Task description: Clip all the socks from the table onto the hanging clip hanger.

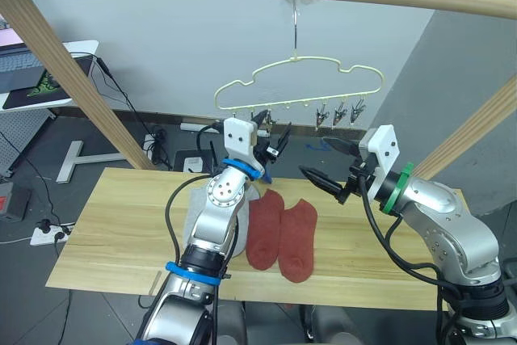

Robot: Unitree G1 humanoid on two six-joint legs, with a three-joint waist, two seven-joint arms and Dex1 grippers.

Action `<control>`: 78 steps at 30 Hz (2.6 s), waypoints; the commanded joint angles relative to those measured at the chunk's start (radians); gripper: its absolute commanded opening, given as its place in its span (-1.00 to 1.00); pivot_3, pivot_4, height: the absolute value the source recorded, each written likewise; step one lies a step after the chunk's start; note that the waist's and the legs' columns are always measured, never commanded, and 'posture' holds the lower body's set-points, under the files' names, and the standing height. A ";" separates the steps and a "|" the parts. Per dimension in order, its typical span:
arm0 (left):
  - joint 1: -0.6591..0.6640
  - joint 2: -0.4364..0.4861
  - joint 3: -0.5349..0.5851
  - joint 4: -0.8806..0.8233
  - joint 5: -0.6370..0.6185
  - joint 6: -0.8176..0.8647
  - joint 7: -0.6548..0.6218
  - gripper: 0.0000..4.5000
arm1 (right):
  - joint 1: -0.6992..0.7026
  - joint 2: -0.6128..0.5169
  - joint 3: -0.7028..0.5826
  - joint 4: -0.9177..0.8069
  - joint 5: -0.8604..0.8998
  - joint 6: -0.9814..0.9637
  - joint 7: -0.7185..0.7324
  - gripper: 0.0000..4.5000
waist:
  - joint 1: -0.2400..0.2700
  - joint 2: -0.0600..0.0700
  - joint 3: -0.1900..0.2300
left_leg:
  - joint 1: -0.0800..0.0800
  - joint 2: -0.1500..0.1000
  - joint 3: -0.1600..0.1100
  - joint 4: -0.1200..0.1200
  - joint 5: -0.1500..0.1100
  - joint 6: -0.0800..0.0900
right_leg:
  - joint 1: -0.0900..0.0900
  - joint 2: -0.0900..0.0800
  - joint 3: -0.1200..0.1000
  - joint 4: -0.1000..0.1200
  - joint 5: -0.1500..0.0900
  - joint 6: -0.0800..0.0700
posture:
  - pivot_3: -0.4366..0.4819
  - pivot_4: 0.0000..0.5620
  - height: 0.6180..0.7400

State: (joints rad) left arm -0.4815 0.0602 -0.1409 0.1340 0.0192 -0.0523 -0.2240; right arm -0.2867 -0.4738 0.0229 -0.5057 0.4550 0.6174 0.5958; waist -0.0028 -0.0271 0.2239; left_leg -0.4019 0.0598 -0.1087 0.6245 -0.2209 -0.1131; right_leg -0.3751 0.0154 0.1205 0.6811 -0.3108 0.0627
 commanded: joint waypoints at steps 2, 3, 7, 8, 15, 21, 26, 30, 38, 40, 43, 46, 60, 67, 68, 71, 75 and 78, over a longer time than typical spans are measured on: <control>-0.021 -0.005 -0.005 -0.010 0.029 -0.020 0.022 0.35 | -0.010 -0.002 -0.022 -0.042 0.023 -0.006 -0.004 1.00 | 0.000 0.000 0.000 | 0.000 0.000 0.000 0.000 0.000 0.000 | 0.000 0.000 0.000 0.000 0.000 0.000 | 0.01 -0.40 1.00; -0.022 -0.005 -0.005 -0.009 0.030 -0.019 0.022 0.35 | -0.010 -0.003 -0.022 -0.042 0.024 -0.007 -0.004 1.00 | 0.000 0.000 0.000 | 0.000 0.000 0.000 0.000 0.000 0.000 | 0.000 0.000 0.000 0.000 0.000 0.000 | 0.01 -0.40 1.00; -0.020 -0.017 0.015 -0.004 0.012 -0.006 0.032 0.35 | -0.008 -0.001 -0.021 -0.043 0.026 -0.007 -0.008 1.00 | 0.000 0.000 0.000 | 0.000 0.000 0.000 0.000 0.000 0.000 | 0.000 0.000 0.000 0.000 0.000 0.000 | 0.01 -0.41 1.00; -0.020 -0.020 0.021 -0.003 0.008 -0.003 0.035 0.35 | -0.007 -0.001 -0.021 -0.043 0.026 -0.006 -0.009 1.00 | 0.000 0.000 0.000 | 0.000 0.000 0.000 0.000 0.000 0.000 | 0.000 0.000 0.000 0.000 0.000 0.000 | 0.01 -0.41 1.00; -0.018 -0.044 0.047 -0.006 -0.038 0.032 0.021 0.35 | -0.005 -0.002 -0.017 -0.044 0.027 -0.006 -0.009 1.00 | 0.000 0.000 0.000 | 0.000 0.000 0.000 0.000 0.000 0.000 | 0.000 0.000 0.000 0.000 0.000 0.000 | 0.01 -0.41 1.00; -0.017 -0.038 0.037 -0.009 -0.023 0.021 0.017 0.35 | -0.007 -0.002 -0.017 -0.045 0.028 -0.007 -0.009 1.00 | 0.000 0.000 0.000 | 0.000 0.000 0.000 0.000 0.000 0.000 | 0.000 0.000 0.000 0.000 0.000 0.000 | 0.01 -0.40 1.00; -0.019 -0.029 0.030 -0.004 -0.007 0.014 0.018 0.35 | -0.007 -0.002 -0.018 -0.044 0.029 -0.006 -0.008 1.00 | 0.000 0.000 0.000 | 0.000 0.000 0.000 0.000 0.000 0.000 | 0.000 0.000 0.000 0.000 0.000 0.000 | 0.01 -0.40 1.00; -0.021 -0.027 0.030 -0.002 -0.002 0.012 0.021 0.19 | -0.007 -0.002 -0.017 -0.043 0.029 -0.006 -0.007 1.00 | 0.000 0.000 0.000 | 0.000 0.000 0.000 0.000 0.000 0.000 | 0.000 0.000 0.000 0.000 0.000 0.000 | 0.01 -0.40 1.00; -0.025 -0.033 0.045 0.001 -0.020 0.014 0.016 -0.77 | 0.000 0.001 -0.015 -0.046 0.030 -0.006 -0.010 1.00 | 0.000 0.000 0.000 | 0.000 0.000 0.000 0.000 0.000 0.000 | 0.000 0.000 0.000 0.000 0.000 0.000 | 0.01 -0.40 1.00; -0.026 -0.033 0.045 0.002 -0.023 0.013 0.015 -0.91 | 0.001 0.002 -0.014 -0.047 0.030 -0.006 -0.009 1.00 | 0.000 0.000 0.000 | 0.000 0.000 0.000 0.000 0.000 0.000 | 0.000 0.000 0.000 0.000 0.000 0.000 | 0.01 -0.40 1.00; -0.024 -0.032 0.045 0.002 -0.028 0.016 0.011 -1.00 | 0.001 0.003 -0.012 -0.045 0.028 -0.008 -0.009 1.00 | 0.000 0.000 0.000 | 0.000 0.000 0.000 0.000 0.000 0.000 | 0.000 0.000 0.000 0.000 0.000 0.000 | 0.01 -0.40 1.00; -0.022 -0.030 0.046 -0.001 -0.034 0.023 0.004 -1.00 | 0.010 -0.002 0.001 -0.040 0.014 -0.006 -0.009 1.00 | 0.000 0.000 0.000 | 0.000 0.000 0.000 0.000 0.000 0.000 | 0.000 0.000 0.000 0.000 0.000 0.000 | 0.01 -0.40 1.00; -0.017 0.008 0.068 -0.002 -0.060 0.035 -0.026 -1.00 | 0.091 0.204 0.253 0.425 -0.292 0.056 -0.257 1.00 | -0.001 0.000 -0.001 | 0.001 0.000 0.000 0.000 0.000 0.000 | 0.000 0.000 0.000 0.001 0.000 0.000 | 0.09 -0.43 1.00; 0.000 0.001 0.060 -0.019 -0.057 0.042 -0.024 -1.00 | 0.077 0.283 0.311 0.549 -0.366 0.061 -0.289 1.00 | 0.000 0.000 -0.001 | 0.001 0.000 0.000 0.000 0.000 0.000 | 0.000 0.000 0.000 0.001 0.000 0.000 | 0.12 -0.44 1.00; 0.000 0.001 0.060 -0.020 -0.057 0.042 -0.024 -1.00 | 0.076 0.282 0.329 0.559 -0.382 0.057 -0.288 1.00 | 0.000 0.000 -0.003 | 0.001 0.000 0.000 0.000 0.000 0.000 | 0.000 0.000 0.000 0.001 0.000 0.000 | 0.12 -0.44 1.00; -0.005 0.001 0.062 -0.015 -0.055 0.042 -0.022 -1.00 | 0.081 0.278 0.337 0.589 -0.404 0.046 -0.279 0.92 | -0.001 0.000 -0.006 | 0.001 0.000 0.000 0.000 0.000 0.000 | 0.001 0.000 0.000 0.001 0.000 0.000 | 0.12 -0.44 1.00; -0.005 0.003 0.063 -0.014 -0.054 0.042 -0.021 -1.00 | 0.111 0.218 0.378 0.615 -0.460 -0.024 -0.236 0.44 | 0.000 0.000 -0.011 | 0.001 0.000 0.000 0.000 0.000 0.000 | 0.001 0.000 0.000 0.001 0.000 0.000 | 0.13 -0.45 1.00; -0.002 0.004 0.061 -0.015 -0.055 0.048 -0.025 -1.00 | 0.121 0.146 0.432 0.615 -0.532 -0.112 -0.201 -0.06 | 0.000 0.001 -0.012 | 0.002 0.000 0.000 0.000 0.000 0.000 | 0.001 0.000 0.000 0.001 0.000 0.000 | 0.12 -0.43 1.00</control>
State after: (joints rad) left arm -0.4835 0.0668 -0.0742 0.1486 -0.0369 -0.0053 -0.2495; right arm -0.1959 -0.2798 0.4010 0.0745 -0.0169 0.5437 0.3681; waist -0.0033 -0.0262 0.2119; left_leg -0.4002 0.0598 -0.1092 0.6246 -0.2208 -0.1132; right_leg -0.3736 0.0155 0.1200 0.6816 -0.3108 0.0628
